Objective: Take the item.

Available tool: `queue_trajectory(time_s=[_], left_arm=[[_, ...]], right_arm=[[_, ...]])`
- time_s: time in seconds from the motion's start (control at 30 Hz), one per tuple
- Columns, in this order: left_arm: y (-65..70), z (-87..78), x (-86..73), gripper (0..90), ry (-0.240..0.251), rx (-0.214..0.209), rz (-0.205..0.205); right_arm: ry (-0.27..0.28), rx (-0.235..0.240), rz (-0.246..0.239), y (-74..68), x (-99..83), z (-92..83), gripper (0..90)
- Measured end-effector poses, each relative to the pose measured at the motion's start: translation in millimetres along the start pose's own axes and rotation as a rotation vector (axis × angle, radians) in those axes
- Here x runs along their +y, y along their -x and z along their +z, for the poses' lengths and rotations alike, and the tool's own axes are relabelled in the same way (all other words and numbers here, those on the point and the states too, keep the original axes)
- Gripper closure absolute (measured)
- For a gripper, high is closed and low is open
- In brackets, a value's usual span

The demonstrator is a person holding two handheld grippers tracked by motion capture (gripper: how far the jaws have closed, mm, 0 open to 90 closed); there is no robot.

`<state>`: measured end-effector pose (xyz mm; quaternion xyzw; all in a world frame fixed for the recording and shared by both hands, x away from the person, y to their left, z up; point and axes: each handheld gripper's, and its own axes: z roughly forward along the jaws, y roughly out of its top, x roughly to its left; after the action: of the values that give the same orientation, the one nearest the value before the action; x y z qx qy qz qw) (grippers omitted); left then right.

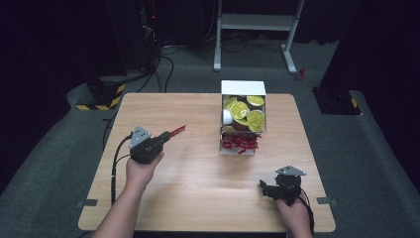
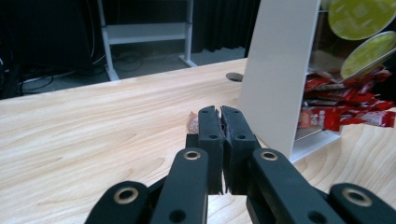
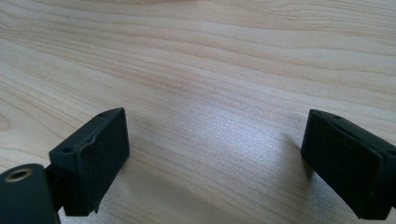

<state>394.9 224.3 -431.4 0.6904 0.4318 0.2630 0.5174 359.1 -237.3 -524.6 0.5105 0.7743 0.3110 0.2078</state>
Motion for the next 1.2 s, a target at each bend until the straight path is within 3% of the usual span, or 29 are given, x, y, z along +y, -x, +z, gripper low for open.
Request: queue_trajectory(time_s=[0.37, 0.73, 0.97, 1.2], left_arm=[[-18.3, -6.5, -4.0, 87.5, -0.005, 0.062, -0.013], [-34.8, 2.6, -10.0, 87.4, -0.010, 0.107, -0.028], [-36.8, 8.8, -12.4, 87.5, -0.006, 0.110, -0.027], [-35.1, 16.9, -17.2, 87.5, -0.010, 0.113, -0.001]], right_arm=[[0.000, 0.000, 0.000, 0.0, 0.0, 0.0, 7.6], [0.002, 0.002, -0.003, 0.1, 0.0, 0.2, 7.6], [-0.001, 0.002, 0.000, -0.2, 0.0, 0.0, 7.6], [0.000, 0.002, -0.001, -0.5, -0.1, -0.1, 7.6]])
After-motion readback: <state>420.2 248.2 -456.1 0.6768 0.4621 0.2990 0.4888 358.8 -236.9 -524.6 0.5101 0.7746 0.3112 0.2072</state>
